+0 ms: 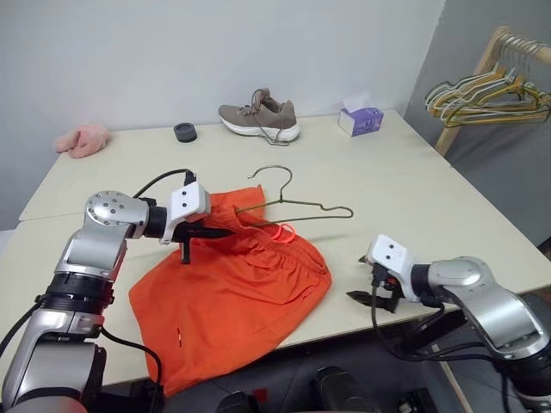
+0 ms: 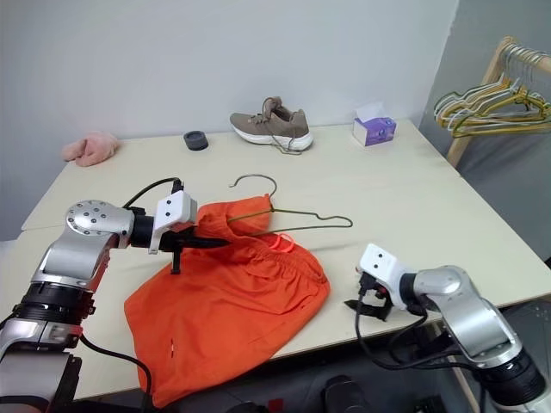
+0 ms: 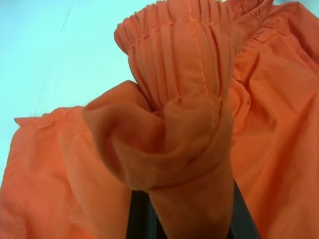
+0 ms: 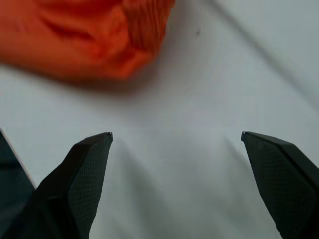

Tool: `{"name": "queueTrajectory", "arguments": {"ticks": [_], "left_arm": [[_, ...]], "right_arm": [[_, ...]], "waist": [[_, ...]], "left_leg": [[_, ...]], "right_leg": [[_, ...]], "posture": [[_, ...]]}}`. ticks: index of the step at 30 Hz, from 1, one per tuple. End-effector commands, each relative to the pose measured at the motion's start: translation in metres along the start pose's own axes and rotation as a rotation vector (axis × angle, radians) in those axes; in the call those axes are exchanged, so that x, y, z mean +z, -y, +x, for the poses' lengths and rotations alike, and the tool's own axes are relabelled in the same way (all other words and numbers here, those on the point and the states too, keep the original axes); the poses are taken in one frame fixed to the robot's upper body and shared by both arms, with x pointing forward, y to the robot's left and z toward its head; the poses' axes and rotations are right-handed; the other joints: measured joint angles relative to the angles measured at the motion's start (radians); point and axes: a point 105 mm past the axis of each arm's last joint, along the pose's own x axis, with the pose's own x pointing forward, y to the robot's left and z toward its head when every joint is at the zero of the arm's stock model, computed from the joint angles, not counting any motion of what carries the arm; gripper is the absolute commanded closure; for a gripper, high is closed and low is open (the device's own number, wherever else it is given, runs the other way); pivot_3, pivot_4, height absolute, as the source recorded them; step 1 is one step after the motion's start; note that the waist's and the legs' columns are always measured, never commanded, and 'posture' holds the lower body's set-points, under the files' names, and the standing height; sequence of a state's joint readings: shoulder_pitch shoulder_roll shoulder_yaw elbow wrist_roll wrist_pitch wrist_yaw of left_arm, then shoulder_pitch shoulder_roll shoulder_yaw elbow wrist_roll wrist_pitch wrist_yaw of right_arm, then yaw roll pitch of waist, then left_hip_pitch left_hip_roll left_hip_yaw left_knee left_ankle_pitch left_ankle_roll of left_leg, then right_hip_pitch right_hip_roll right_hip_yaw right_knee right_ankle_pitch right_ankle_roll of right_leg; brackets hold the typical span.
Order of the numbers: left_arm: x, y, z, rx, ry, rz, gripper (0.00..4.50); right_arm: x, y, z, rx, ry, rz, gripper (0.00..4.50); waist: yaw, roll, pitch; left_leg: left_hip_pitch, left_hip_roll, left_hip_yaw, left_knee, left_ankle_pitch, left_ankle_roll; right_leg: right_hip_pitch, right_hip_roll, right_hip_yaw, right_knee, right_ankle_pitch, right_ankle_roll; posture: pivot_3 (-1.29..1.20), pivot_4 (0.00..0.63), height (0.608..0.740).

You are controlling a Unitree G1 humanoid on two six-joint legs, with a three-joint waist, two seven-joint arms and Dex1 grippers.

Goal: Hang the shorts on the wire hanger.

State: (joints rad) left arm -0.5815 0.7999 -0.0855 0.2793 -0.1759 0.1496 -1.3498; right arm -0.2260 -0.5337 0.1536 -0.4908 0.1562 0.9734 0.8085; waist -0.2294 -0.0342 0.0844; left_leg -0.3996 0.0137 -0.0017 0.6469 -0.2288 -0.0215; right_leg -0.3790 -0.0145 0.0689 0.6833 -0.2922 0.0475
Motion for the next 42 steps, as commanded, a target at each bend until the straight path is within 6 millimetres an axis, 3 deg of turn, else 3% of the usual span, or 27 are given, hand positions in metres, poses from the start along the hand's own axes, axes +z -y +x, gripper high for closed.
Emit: {"name": "queueTrajectory", "arguments": {"ticks": [1, 9, 12, 23, 25, 28, 35, 42], "left_arm": [[0.017, -0.006, -0.007, 0.046, 0.067, 0.018, 4.50], [0.021, -0.008, -0.008, 0.057, 0.079, 0.004, 4.50], [0.023, -0.010, -0.011, 0.078, 0.095, -0.018, 4.50], [0.027, -0.002, -0.019, 0.093, 0.186, -0.170, 4.50], [0.028, -0.001, -0.021, 0.087, 0.195, -0.189, 4.50], [0.035, 0.016, -0.034, -0.025, 0.226, -0.276, 4.50], [0.033, 0.042, -0.051, -0.170, 0.141, -0.332, 4.50], [0.008, 0.035, -0.055, -0.111, 0.005, -0.280, 4.50]], "right_arm": [[0.017, -0.002, 0.005, -0.042, 0.085, 0.146, 0.01], [0.014, -0.016, 0.030, -0.006, 0.070, 0.230, 0.01], [0.014, -0.015, 0.032, -0.027, 0.080, 0.215, 0.56], [0.018, -0.003, 0.032, -0.108, 0.159, 0.206, 4.44], [0.019, 0.000, 0.030, -0.112, 0.168, 0.207, 4.48], [0.021, 0.024, 0.018, -0.173, 0.199, 0.276, 4.48], [0.014, 0.058, -0.006, -0.258, 0.198, 0.379, 4.48], [0.021, 0.061, -0.017, -0.253, 0.211, 0.364, 4.48]], "waist": [[0.003, 0.000, 0.000], [0.008, -0.001, -0.001], [0.008, -0.001, -0.001], [0.006, -0.001, -0.001], [0.006, -0.001, -0.001], [0.004, -0.001, -0.001], [0.005, 0.000, 0.000], [0.008, 0.000, 0.000]], "left_leg": [[0.000, -0.001, 0.000, 0.000, 0.000, 0.000], [0.000, -0.003, 0.001, 0.000, 0.000, 0.000], [-0.001, -0.001, 0.000, 0.000, 0.000, 0.000], [-0.001, -0.001, 0.001, 0.000, 0.000, 0.000], [-0.001, -0.001, 0.001, 0.000, 0.000, 0.000], [-0.001, -0.001, 0.001, 0.000, 0.000, 0.000], [0.000, -0.001, 0.001, -0.001, 0.000, 0.000], [0.000, -0.001, 0.002, -0.001, 0.000, 0.000]], "right_leg": [[0.000, 0.000, 0.000, 0.000, 0.001, -0.001], [0.000, -0.002, 0.000, -0.001, 0.002, -0.004], [0.000, 0.000, 0.000, 0.000, 0.002, -0.004], [0.000, 0.000, 0.000, -0.001, 0.002, -0.004], [0.000, 0.000, 0.000, -0.001, 0.002, -0.004], [0.000, 0.000, 0.000, -0.001, 0.002, -0.004], [-0.001, 0.000, 0.000, -0.001, 0.002, -0.004], [-0.001, 0.001, 0.000, -0.001, 0.002, -0.003]], "posture": [[-0.23, 0.031, 0.740], [-0.22, 0.032, 0.740], [-0.22, 0.032, 0.740], [-0.22, 0.037, 0.740], [-0.21, 0.036, 0.740], [-0.21, 0.035, 0.740], [-0.21, 0.035, 0.740], [-0.21, 0.035, 0.740]]}}
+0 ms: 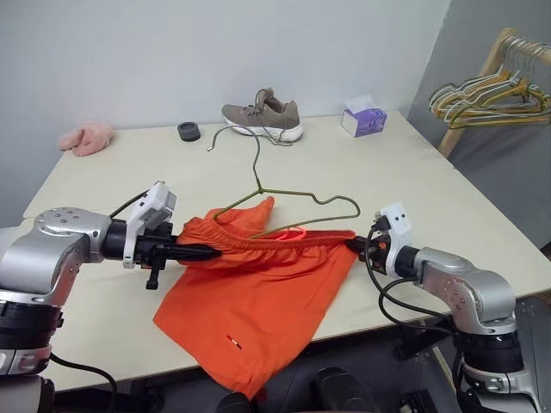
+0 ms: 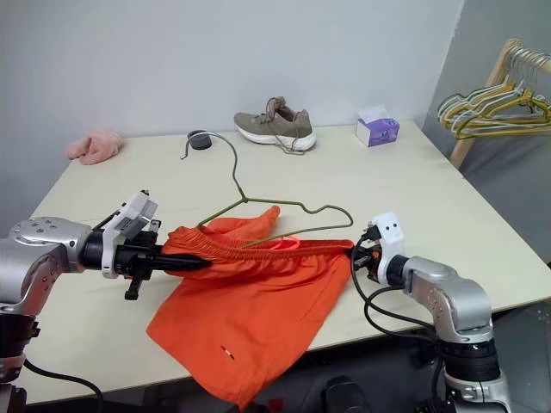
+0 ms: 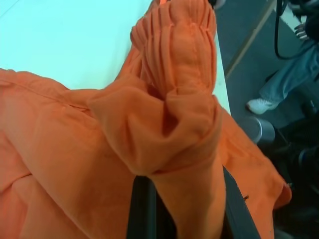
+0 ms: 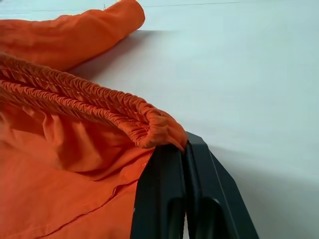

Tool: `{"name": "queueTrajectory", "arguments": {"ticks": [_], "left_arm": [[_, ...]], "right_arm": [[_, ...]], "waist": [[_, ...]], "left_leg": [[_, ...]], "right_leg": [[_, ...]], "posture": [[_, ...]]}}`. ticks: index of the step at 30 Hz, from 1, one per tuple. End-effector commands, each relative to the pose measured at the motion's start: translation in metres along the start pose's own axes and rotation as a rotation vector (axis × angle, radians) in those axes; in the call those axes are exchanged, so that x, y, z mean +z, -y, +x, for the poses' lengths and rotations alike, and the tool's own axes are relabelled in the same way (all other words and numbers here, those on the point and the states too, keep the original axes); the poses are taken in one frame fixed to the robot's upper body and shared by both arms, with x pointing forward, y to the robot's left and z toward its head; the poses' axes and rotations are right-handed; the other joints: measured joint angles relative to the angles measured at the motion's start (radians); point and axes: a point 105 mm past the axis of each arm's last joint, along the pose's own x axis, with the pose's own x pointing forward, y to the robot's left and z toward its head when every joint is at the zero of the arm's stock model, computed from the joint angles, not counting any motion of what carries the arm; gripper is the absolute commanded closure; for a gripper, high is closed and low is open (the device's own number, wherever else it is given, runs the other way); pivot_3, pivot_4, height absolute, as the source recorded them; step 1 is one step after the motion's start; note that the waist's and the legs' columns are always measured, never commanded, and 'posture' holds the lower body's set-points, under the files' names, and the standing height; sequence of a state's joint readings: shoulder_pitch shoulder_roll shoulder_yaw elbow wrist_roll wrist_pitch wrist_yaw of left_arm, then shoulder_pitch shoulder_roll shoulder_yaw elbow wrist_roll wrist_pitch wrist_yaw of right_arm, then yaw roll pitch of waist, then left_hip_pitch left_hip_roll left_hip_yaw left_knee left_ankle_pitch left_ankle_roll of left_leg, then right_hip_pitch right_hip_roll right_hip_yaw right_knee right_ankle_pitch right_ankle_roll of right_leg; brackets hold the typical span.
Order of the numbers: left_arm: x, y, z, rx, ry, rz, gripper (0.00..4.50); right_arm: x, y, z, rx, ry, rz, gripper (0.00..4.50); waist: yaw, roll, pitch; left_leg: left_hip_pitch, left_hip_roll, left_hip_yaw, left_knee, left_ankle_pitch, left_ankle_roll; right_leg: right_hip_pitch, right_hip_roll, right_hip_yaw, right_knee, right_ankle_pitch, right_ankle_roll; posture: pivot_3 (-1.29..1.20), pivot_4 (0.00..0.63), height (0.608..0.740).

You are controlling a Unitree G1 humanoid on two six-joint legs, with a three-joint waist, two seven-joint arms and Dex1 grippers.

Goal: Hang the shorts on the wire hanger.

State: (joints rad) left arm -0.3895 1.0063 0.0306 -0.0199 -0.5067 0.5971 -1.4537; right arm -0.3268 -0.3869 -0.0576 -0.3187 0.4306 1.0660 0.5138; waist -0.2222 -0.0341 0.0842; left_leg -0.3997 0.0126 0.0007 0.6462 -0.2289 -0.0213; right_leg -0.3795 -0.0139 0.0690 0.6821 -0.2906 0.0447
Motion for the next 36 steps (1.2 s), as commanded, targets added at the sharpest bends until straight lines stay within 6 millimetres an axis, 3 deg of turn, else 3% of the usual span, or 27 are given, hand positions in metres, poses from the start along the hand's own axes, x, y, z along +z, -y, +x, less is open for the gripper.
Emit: {"name": "queueTrajectory", "arguments": {"ticks": [1, 10, 23, 27, 36], "left_arm": [[-0.004, -0.009, -0.014, 0.063, -0.065, 0.049, 4.50], [-0.017, -0.013, -0.022, 0.070, -0.154, 0.074, 4.50], [-0.033, -0.038, -0.029, 0.168, -0.274, 0.158, 4.50], [-0.034, -0.041, -0.022, 0.166, -0.277, 0.181, 4.50], [-0.028, -0.045, 0.016, 0.126, -0.281, 0.284, 4.50]], "right_arm": [[0.014, 0.015, -0.015, -0.070, 0.047, 0.007, 4.48], [0.020, 0.006, -0.019, -0.053, 0.061, -0.007, 4.48], [0.033, -0.015, -0.029, 0.012, 0.053, -0.109, 4.48], [0.041, -0.021, -0.028, 0.033, 0.044, -0.178, 4.48], [0.057, -0.073, -0.011, 0.193, 0.000, -0.567, 4.48]], "waist": [[0.001, 0.000, 0.000], [0.001, 0.000, 0.000], [0.000, 0.000, 0.000], [0.000, 0.001, 0.001], [-0.001, 0.001, 0.001]], "left_leg": [[0.000, 0.000, 0.000, 0.000, 0.000, 0.000], [-0.001, 0.000, 0.001, -0.001, 0.000, 0.000], [-0.001, 0.000, 0.001, -0.001, 0.000, 0.000], [-0.001, 0.000, 0.001, 0.000, 0.000, 0.000], [-0.002, 0.000, 0.000, 0.000, 0.000, 0.000]], "right_leg": [[0.000, 0.000, 0.000, 0.000, 0.000, 0.000], [-0.001, 0.000, 0.001, -0.001, 0.000, 0.001], [-0.001, 0.000, 0.001, -0.001, -0.002, 0.003], [-0.001, 0.000, 0.002, -0.001, -0.002, 0.003], [-0.002, 0.000, 0.001, -0.001, -0.002, 0.004]], "posture": [[-0.21, 0.035, 0.740], [-0.21, 0.035, 0.740], [-0.23, 0.044, 0.740], [-0.23, 0.044, 0.740], [-0.24, 0.046, 0.740]]}}
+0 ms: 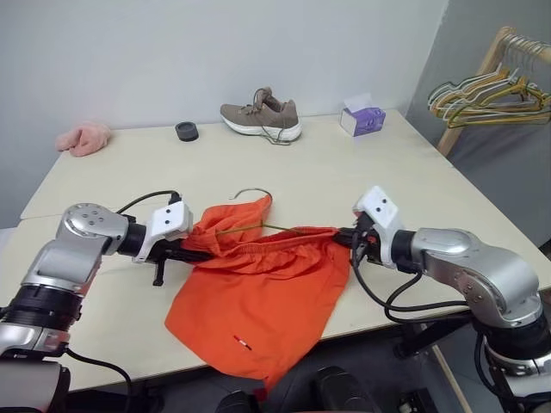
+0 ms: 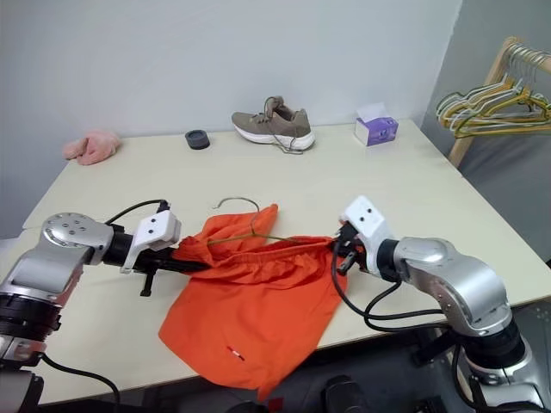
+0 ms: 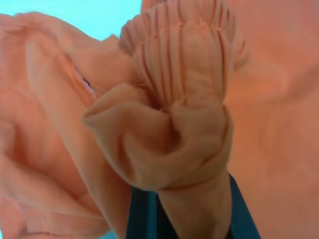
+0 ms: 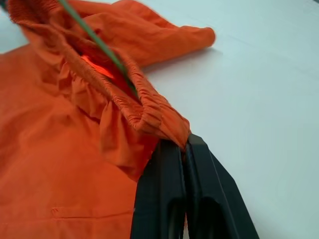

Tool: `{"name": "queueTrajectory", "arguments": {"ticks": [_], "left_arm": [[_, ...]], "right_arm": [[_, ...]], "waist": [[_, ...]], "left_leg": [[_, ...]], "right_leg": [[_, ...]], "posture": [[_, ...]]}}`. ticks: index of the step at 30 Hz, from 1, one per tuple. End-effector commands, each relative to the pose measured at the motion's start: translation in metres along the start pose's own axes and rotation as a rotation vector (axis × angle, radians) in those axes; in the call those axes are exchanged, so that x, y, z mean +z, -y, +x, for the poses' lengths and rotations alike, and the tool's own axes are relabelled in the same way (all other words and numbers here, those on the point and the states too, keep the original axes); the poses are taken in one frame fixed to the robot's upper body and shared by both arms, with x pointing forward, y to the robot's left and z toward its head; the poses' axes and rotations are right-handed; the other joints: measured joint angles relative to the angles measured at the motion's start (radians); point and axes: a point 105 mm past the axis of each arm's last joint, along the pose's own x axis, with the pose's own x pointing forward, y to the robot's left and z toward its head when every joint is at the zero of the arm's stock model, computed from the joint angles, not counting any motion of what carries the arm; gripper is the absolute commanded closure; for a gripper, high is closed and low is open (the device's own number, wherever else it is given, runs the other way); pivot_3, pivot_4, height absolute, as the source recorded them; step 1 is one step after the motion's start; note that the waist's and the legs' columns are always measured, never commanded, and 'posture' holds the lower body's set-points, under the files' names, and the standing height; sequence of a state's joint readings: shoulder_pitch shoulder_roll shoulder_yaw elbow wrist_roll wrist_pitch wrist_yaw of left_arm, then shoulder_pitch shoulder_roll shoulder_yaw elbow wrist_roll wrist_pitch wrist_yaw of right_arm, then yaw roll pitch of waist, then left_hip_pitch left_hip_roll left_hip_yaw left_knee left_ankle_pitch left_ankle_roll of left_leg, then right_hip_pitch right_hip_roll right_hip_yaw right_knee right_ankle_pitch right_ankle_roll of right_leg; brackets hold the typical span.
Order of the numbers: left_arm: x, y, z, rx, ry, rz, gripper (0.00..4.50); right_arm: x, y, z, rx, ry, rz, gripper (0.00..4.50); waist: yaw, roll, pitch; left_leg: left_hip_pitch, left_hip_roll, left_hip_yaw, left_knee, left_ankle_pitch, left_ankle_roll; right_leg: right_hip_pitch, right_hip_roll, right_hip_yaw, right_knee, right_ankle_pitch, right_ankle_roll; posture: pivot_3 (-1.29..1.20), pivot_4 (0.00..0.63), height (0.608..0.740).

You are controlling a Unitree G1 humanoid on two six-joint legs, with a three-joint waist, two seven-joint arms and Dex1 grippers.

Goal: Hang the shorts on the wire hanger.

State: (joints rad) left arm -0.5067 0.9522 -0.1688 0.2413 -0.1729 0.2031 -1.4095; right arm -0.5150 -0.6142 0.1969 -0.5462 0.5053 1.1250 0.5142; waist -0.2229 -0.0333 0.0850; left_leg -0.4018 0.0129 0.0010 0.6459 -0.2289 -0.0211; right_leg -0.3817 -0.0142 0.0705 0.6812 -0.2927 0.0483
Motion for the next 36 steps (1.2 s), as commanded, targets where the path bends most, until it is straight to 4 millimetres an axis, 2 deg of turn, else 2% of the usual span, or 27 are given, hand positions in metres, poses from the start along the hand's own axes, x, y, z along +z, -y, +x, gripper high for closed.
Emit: {"name": "queueTrajectory", "arguments": {"ticks": [1, 8, 11, 14, 18, 20, 27, 36], "left_arm": [[0.010, -0.008, 0.002, 0.032, -0.006, 0.054, 4.50], [0.018, -0.003, 0.016, 0.006, 0.032, 0.072, 4.50], [0.018, 0.000, 0.018, -0.004, 0.033, 0.076, 4.50], [0.018, 0.001, 0.019, -0.007, 0.031, 0.079, 4.50], [0.016, 0.005, 0.023, -0.016, 0.028, 0.082, 4.50], [0.016, 0.006, 0.023, -0.019, 0.029, 0.083, 4.50], [0.019, 0.007, 0.026, -0.034, 0.031, 0.094, 4.50], [0.019, 0.007, 0.026, -0.044, 0.024, 0.100, 4.50]], "right_arm": [[0.024, -0.011, -0.002, 0.040, 0.061, -0.155, 4.48], [0.031, -0.026, 0.007, 0.101, 0.051, -0.284, 4.48], [0.027, -0.023, 0.002, 0.095, 0.034, -0.311, 3.79], [0.024, -0.021, -0.006, 0.101, 0.022, -0.306, 2.78], [0.000, 0.001, -0.022, -0.009, -0.072, -0.288, 1.37], [-0.010, 0.003, -0.025, -0.023, -0.110, -0.285, 0.73], [-0.031, 0.006, -0.011, -0.017, -0.169, -0.330, 0.73], [-0.027, 0.009, 0.027, 0.089, -0.165, -0.353, 0.73]], "waist": [[0.000, 0.000, 0.000], [-0.002, 0.000, 0.000], [-0.002, 0.000, 0.000], [-0.002, 0.000, 0.000], [0.001, 0.000, 0.000], [0.000, 0.000, 0.000], [-0.018, 0.000, 0.000], [-0.030, 0.000, 0.000]], "left_leg": [[0.000, 0.000, 0.000, 0.000, 0.000, 0.000], [0.000, 0.000, 0.000, 0.000, 0.000, 0.000], [0.000, 0.000, 0.000, 0.000, 0.000, 0.000], [0.000, 0.000, 0.000, 0.000, 0.000, 0.000], [0.000, 0.000, -0.001, 0.000, 0.000, 0.000], [0.000, -0.001, 0.000, 0.000, 0.000, 0.000], [0.002, 0.000, 0.000, 0.000, 0.000, 0.000], [0.001, -0.001, 0.000, 0.000, 0.000, 0.000]], "right_leg": [[0.000, 0.000, 0.000, 0.000, 0.000, 0.000], [0.000, -0.001, 0.000, 0.000, 0.000, 0.000], [0.000, -0.001, 0.000, 0.000, 0.000, 0.000], [0.000, -0.001, 0.000, 0.000, 0.000, 0.000], [0.001, -0.002, -0.001, 0.000, 0.000, 0.000], [0.001, -0.004, -0.001, 0.000, 0.000, 0.000], [0.001, -0.003, -0.001, 0.000, 0.000, 0.000], [0.001, -0.002, -0.001, 0.000, 0.000, 0.000]], "posture": [[-0.24, 0.046, 0.740], [-0.25, 0.047, 0.740], [-0.25, 0.045, 0.740], [-0.25, 0.046, 0.740], [-0.25, 0.047, 0.740], [-0.26, 0.048, 0.740], [-0.26, 0.046, 0.740], [-0.25, 0.041, 0.740]]}}
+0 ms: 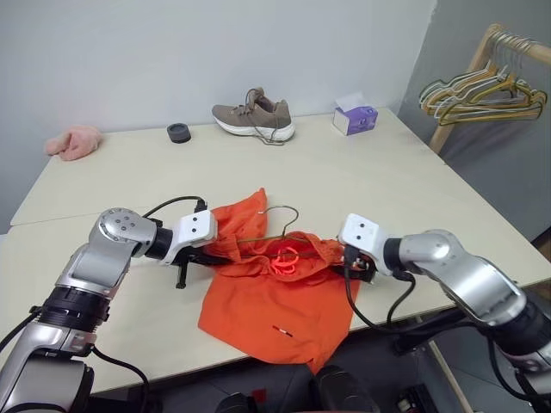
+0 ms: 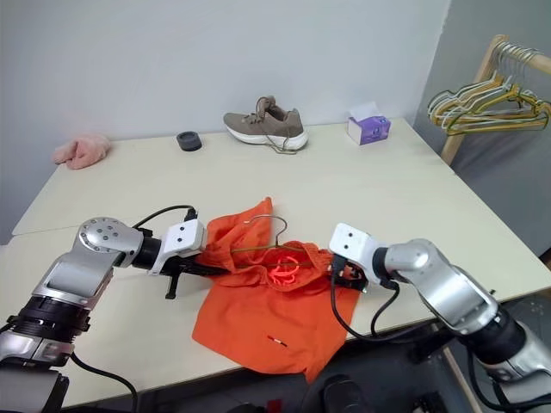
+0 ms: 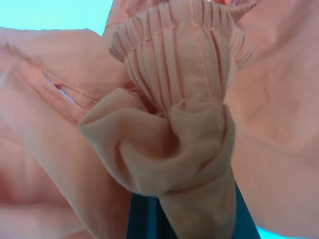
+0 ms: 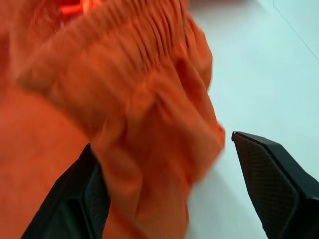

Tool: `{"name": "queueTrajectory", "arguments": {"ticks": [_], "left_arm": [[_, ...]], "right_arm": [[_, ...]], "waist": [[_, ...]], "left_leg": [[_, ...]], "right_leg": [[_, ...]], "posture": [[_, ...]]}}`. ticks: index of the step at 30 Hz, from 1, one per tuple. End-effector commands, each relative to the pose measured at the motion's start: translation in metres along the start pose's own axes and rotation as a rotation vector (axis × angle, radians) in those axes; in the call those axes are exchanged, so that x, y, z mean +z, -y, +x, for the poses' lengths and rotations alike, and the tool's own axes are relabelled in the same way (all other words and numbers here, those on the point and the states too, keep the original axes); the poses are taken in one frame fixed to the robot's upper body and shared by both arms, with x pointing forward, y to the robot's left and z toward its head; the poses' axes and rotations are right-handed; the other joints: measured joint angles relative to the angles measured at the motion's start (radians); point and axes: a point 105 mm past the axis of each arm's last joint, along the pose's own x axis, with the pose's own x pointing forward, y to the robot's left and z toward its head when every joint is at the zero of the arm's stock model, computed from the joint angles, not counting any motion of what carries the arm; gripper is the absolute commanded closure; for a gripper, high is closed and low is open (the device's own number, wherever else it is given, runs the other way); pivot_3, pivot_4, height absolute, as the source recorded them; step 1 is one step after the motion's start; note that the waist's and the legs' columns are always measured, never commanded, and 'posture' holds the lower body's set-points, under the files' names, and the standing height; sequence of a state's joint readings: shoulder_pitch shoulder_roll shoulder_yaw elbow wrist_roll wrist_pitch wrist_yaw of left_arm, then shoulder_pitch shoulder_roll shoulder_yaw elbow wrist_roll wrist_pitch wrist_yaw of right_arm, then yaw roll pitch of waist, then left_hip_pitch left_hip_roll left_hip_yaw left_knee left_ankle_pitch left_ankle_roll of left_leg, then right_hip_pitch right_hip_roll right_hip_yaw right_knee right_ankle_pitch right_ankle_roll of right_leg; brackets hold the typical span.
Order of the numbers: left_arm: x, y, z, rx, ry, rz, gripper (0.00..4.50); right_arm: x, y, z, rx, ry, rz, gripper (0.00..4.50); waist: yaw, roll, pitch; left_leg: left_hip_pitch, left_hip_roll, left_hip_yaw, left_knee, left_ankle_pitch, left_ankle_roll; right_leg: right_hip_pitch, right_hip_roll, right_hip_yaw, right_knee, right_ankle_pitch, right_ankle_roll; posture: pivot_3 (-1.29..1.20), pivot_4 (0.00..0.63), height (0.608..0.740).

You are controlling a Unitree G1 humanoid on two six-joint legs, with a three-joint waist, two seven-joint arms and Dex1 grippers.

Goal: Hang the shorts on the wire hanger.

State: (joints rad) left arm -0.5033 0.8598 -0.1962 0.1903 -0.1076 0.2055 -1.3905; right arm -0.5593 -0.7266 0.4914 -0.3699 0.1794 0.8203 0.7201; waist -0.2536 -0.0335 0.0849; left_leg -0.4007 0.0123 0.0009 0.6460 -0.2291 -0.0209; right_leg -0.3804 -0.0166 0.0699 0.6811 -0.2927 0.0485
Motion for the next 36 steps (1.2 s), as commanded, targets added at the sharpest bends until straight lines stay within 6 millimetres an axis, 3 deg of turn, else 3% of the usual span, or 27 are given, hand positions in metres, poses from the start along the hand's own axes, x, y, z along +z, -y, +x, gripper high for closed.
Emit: {"name": "queueTrajectory", "arguments": {"ticks": [1, 3, 6, 15, 22, 30, 36], "left_arm": [[0.009, 0.000, -0.002, -0.007, 0.009, 0.046, 4.50], [0.010, 0.000, -0.002, -0.009, 0.012, 0.045, 4.50], [0.012, 0.002, -0.002, -0.017, 0.026, 0.041, 4.50], [0.021, 0.004, -0.001, -0.022, 0.089, 0.002, 4.50], [0.035, -0.006, -0.006, 0.027, 0.229, -0.080, 4.50], [0.030, -0.033, -0.027, 0.193, 0.297, -0.130, 2.19], [0.015, -0.064, -0.059, 0.415, 0.333, -0.186, 2.19]], "right_arm": [[0.007, 0.010, 0.006, 0.021, 0.006, -0.056, 0.73], [0.007, 0.010, 0.009, 0.052, -0.004, -0.068, 0.73], [0.005, 0.011, 0.013, 0.117, -0.026, -0.078, 1.27], [0.007, 0.009, 0.017, 0.224, -0.033, -0.078, 4.45], [0.009, 0.015, 0.002, 0.228, -0.013, -0.039, 4.48], [-0.004, 0.020, -0.024, 0.171, -0.016, 0.092, 4.50], [-0.038, 0.021, -0.047, 0.069, -0.072, 0.229, 4.50]], "waist": [[0.001, 0.000, 0.000], [0.001, 0.000, 0.000], [0.001, 0.000, 0.000], [0.001, 0.000, 0.000], [0.002, 0.000, 0.000], [0.001, 0.000, 0.000], [0.001, 0.000, 0.000]], "left_leg": [[0.000, 0.000, 0.000, 0.000, 0.000, 0.000], [0.000, 0.000, -0.001, 0.000, 0.000, 0.000], [0.000, 0.000, -0.001, 0.000, 0.000, 0.000], [0.000, 0.000, -0.002, 0.000, 0.000, 0.000], [0.000, 0.000, -0.002, 0.000, 0.000, 0.000], [0.000, 0.000, -0.003, 0.000, 0.000, 0.000], [0.000, 0.000, -0.003, 0.001, 0.000, 0.000]], "right_leg": [[0.000, 0.000, 0.000, 0.000, 0.000, 0.000], [0.000, 0.000, 0.000, 0.000, 0.000, 0.000], [0.000, 0.000, -0.001, 0.000, 0.000, 0.000], [0.000, 0.000, -0.001, 0.001, 0.001, -0.001], [0.000, -0.001, -0.002, 0.001, 0.003, -0.005], [0.001, -0.002, -0.003, 0.001, 0.003, -0.005], [0.001, -0.002, -0.003, 0.001, 0.003, -0.005]], "posture": [[-0.25, 0.041, 0.740], [-0.25, 0.040, 0.740], [-0.25, 0.040, 0.740], [-0.24, 0.042, 0.740], [-0.25, 0.041, 0.740], [-0.27, 0.041, 0.740], [-0.28, 0.042, 0.740]]}}
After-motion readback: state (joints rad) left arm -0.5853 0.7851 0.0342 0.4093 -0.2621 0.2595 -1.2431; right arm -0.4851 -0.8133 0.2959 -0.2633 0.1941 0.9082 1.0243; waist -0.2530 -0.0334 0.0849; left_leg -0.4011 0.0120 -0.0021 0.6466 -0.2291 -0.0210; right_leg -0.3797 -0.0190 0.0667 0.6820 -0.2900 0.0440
